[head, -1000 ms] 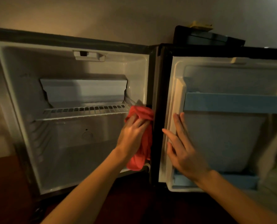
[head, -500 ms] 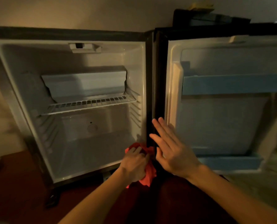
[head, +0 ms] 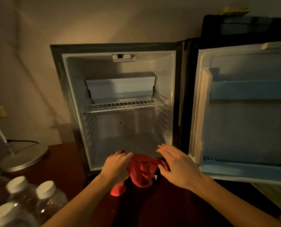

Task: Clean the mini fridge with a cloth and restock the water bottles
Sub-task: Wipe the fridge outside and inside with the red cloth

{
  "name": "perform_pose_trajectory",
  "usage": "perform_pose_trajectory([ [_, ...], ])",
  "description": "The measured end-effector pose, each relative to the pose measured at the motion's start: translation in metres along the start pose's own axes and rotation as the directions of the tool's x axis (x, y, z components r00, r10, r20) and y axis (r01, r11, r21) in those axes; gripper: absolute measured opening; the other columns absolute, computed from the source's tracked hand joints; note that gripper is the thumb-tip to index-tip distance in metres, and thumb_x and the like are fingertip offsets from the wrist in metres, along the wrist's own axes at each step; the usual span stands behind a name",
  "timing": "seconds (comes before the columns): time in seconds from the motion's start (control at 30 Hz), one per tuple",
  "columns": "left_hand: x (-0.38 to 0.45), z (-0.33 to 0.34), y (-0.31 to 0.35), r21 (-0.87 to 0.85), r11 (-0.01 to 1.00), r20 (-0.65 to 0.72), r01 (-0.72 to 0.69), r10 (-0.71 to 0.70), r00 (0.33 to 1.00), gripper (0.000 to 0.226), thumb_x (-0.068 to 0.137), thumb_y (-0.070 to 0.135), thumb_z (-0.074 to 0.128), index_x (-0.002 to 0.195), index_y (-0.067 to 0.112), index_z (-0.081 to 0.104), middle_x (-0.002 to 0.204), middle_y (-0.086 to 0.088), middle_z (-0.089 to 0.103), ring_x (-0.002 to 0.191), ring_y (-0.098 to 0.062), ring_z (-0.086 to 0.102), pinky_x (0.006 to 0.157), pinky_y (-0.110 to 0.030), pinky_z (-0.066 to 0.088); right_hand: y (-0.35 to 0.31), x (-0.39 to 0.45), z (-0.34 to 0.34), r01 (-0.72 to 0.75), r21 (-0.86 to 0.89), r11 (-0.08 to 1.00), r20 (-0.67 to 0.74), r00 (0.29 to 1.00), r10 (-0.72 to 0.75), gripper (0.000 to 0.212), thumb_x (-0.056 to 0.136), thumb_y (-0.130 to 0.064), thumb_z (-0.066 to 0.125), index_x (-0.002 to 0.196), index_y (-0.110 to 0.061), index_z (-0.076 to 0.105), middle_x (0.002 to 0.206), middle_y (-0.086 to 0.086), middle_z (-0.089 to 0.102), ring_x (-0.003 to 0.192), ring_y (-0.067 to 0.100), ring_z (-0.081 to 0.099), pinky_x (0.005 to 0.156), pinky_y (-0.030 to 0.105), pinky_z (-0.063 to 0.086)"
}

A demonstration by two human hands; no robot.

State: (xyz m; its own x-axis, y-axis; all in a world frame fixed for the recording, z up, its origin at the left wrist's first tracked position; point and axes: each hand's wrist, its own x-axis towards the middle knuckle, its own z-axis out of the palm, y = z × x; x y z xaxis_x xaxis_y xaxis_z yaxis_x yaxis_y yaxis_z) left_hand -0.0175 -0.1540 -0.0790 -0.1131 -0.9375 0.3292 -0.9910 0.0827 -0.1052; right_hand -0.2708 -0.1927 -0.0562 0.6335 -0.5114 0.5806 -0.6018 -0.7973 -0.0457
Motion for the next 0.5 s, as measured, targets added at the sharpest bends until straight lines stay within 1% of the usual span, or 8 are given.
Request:
perform_pose_trajectory([
  [0.07, 0.005, -0.020, 0.002, -0.241, 0.967, -0.113, 0.084, -0.114, 0.987, 0.039, 0.068, 0.024, 0.054, 0.107, 0.025, 0.054, 0.103, 0.004, 0.065, 0.104, -0.026, 0.058, 0.073, -0.038, 0.052, -0.014, 0.010, 0.003, -0.114, 0.159, 0.981, 0.098, 0.990, 0.099, 0.073, 0.081, -0.057, 0.063, 0.145, -0.033, 0.037, 0.148, -0.013, 0.042, 0.136, 0.006, 0.038, 0.112, 0.025, 0.033],
  [0.13, 0.014, -0.040, 0.014, -0.458, 0.888, -0.224, 0.041, -0.160, 0.961, 0.030, 0.066, 0.022, 0.057, 0.095, 0.026, 0.056, 0.087, 0.006, 0.066, 0.087, -0.020, 0.063, 0.067, -0.036, 0.051, -0.025, 0.025, 0.002, -0.133, 0.312, 0.941, 0.115, 0.988, 0.102, 0.087, 0.071, -0.063, 0.071, 0.146, -0.039, 0.032, 0.147, -0.018, 0.040, 0.132, 0.002, 0.040, 0.110, 0.024, 0.035],
  [0.2, 0.024, -0.062, 0.029, -0.670, 0.741, -0.305, -0.033, -0.235, 0.923, 0.030, 0.062, 0.013, 0.063, 0.088, 0.025, 0.059, 0.071, 0.007, 0.064, 0.066, -0.007, 0.059, 0.060, -0.033, 0.049, -0.030, 0.038, -0.001, -0.112, 0.474, 0.873, 0.077, 0.993, 0.086, 0.097, 0.064, -0.056, 0.080, 0.146, -0.043, 0.029, 0.145, -0.022, 0.038, 0.131, -0.002, 0.041, 0.110, 0.028, 0.037],
  [0.27, 0.033, -0.089, 0.043, -0.786, 0.608, -0.365, -0.110, -0.312, 0.877, 0.029, 0.062, 0.003, 0.068, 0.083, 0.022, 0.062, 0.066, 0.006, 0.062, 0.060, -0.001, 0.053, 0.057, -0.029, 0.047, -0.032, 0.048, -0.006, -0.073, 0.600, 0.796, -0.006, 0.995, 0.095, 0.105, 0.063, -0.045, 0.087, 0.147, -0.047, 0.024, 0.146, -0.020, 0.038, 0.132, -0.004, 0.040, 0.110, 0.023, 0.037],
  [0.33, 0.042, -0.112, 0.052, -0.834, 0.528, -0.402, -0.164, -0.376, 0.835, 0.028, 0.062, -0.001, 0.067, 0.081, 0.020, 0.067, 0.067, 0.006, 0.065, 0.062, 0.001, 0.054, 0.059, -0.021, 0.046, -0.031, 0.056, -0.015, -0.005, 0.620, 0.785, -0.136, 0.984, 0.114, 0.104, 0.063, -0.041, 0.089, 0.146, -0.046, 0.028, 0.144, -0.012, 0.043, 0.132, 0.000, 0.043, 0.107, 0.019, 0.036],
  [0.4, 0.051, -0.131, 0.055, -0.858, 0.466, -0.426, -0.218, -0.406, 0.809, 0.034, 0.057, 0.001, 0.058, 0.083, 0.019, 0.070, 0.072, 0.006, 0.069, 0.068, -0.003, 0.062, 0.064, -0.023, 0.050, -0.027, 0.065, -0.028, 0.066, 0.619, 0.782, -0.252, 0.960, 0.118, 0.088, 0.066, -0.039, 0.087, 0.141, -0.043, 0.042, 0.140, -0.006, 0.049, 0.130, 0.006, 0.047, 0.107, 0.027, 0.038],
  [0.47, 0.058, -0.146, 0.054, -0.871, 0.404, -0.435, -0.281, -0.365, 0.823, 0.047, 0.054, 0.000, 0.052, 0.092, 0.020, 0.071, 0.083, 0.005, 0.073, 0.081, -0.008, 0.068, 0.074, -0.028, 0.054, -0.024, 0.077, -0.045, 0.097, 0.573, 0.814, -0.317, 0.942, 0.111, 0.073, 0.074, -0.029, 0.082, 0.138, -0.037, 0.049, 0.141, -0.010, 0.050, 0.132, 0.007, 0.046, 0.108, 0.034, 0.040],
  [0.5, 0.060, -0.151, 0.054, -0.877, 0.361, -0.438, -0.318, -0.326, 0.838, 0.051, 0.056, -0.001, 0.055, 0.101, 0.018, 0.069, 0.089, 0.007, 0.074, 0.087, -0.007, 0.068, 0.078, -0.025, 0.052, -0.021, 0.085, -0.053, 0.114, 0.507, 0.854, -0.382, 0.918, 0.104, 0.072, 0.077, -0.021, 0.079, 0.140, -0.032, 0.048, 0.142, -0.009, 0.050, 0.132, 0.007, 0.046, 0.107, 0.036, 0.041],
])
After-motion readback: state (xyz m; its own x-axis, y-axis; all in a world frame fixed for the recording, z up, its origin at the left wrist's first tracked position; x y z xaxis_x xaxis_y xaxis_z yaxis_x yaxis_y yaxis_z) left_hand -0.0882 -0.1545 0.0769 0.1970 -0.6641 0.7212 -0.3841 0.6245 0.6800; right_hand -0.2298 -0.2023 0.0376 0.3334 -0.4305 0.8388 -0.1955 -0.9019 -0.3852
